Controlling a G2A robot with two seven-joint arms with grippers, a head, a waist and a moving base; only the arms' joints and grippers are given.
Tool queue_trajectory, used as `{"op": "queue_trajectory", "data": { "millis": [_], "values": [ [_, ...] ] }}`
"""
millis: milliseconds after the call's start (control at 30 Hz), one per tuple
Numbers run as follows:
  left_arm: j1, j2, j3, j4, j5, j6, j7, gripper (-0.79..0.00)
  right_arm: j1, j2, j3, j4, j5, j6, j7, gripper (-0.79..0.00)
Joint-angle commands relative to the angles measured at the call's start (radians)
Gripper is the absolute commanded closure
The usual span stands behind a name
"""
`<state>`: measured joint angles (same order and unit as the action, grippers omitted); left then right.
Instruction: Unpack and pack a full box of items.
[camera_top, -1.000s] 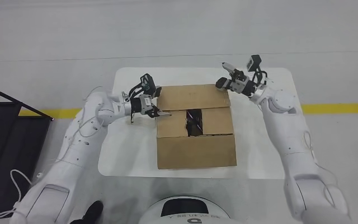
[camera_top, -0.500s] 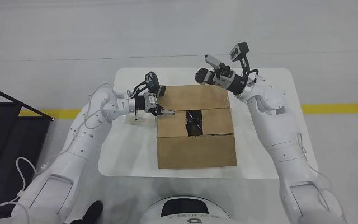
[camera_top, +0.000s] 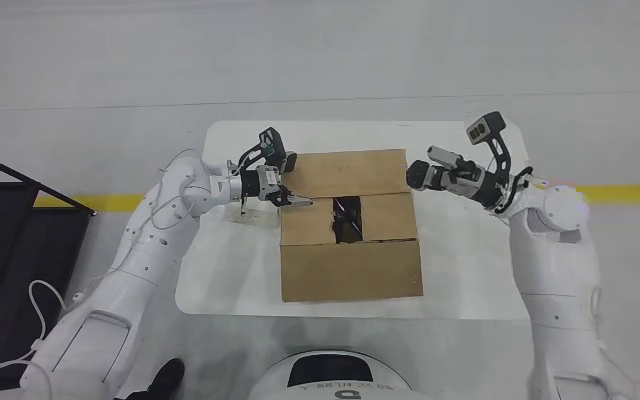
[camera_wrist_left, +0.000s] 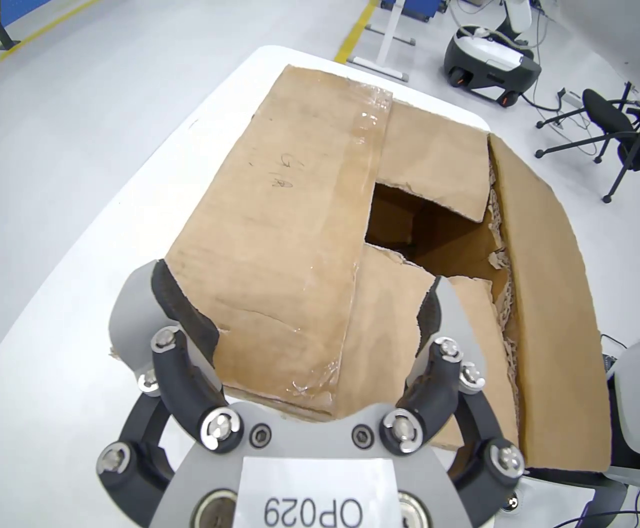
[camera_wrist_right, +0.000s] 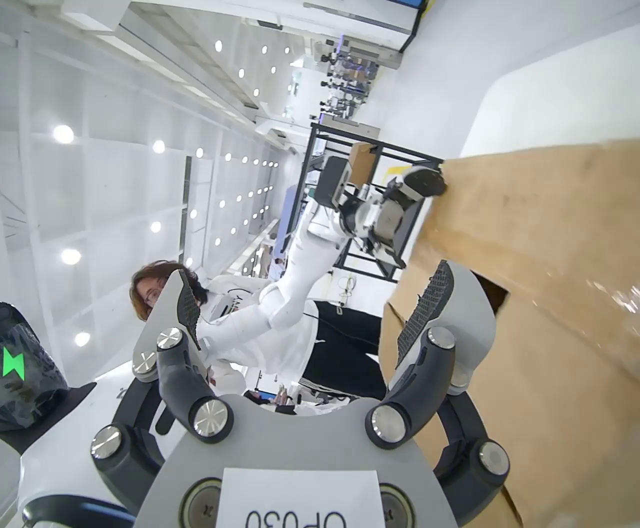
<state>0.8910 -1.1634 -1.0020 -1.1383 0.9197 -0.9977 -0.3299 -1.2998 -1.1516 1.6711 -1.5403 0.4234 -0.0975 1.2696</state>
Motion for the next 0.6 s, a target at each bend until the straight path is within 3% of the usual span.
{"op": "queue_trajectory", "data": {
  "millis": [0, 300, 400, 467, 567],
  "values": [
    [0.000, 0.000, 0.000, 0.000, 0.000, 0.000, 0.000, -0.785, -0.009, 0.001, 0.013, -0.005, 0.003, 0.005, 0.004, -0.785],
    [0.000, 0.000, 0.000, 0.000, 0.000, 0.000, 0.000, -0.785, -0.027, 0.005, 0.003, -0.009, -0.052, 0.024, -0.001, -0.785],
    [0.000, 0.000, 0.000, 0.000, 0.000, 0.000, 0.000, -0.785, -0.071, 0.026, 0.026, -0.041, -0.127, 0.081, 0.146, -0.785],
    [0.000, 0.000, 0.000, 0.000, 0.000, 0.000, 0.000, -0.785, -0.097, 0.039, 0.074, -0.030, -0.097, 0.095, 0.248, -0.785],
    [0.000, 0.000, 0.000, 0.000, 0.000, 0.000, 0.000, -0.785, -0.164, 0.060, 0.104, -0.060, -0.082, 0.094, 0.266, -0.785]
  ]
}}
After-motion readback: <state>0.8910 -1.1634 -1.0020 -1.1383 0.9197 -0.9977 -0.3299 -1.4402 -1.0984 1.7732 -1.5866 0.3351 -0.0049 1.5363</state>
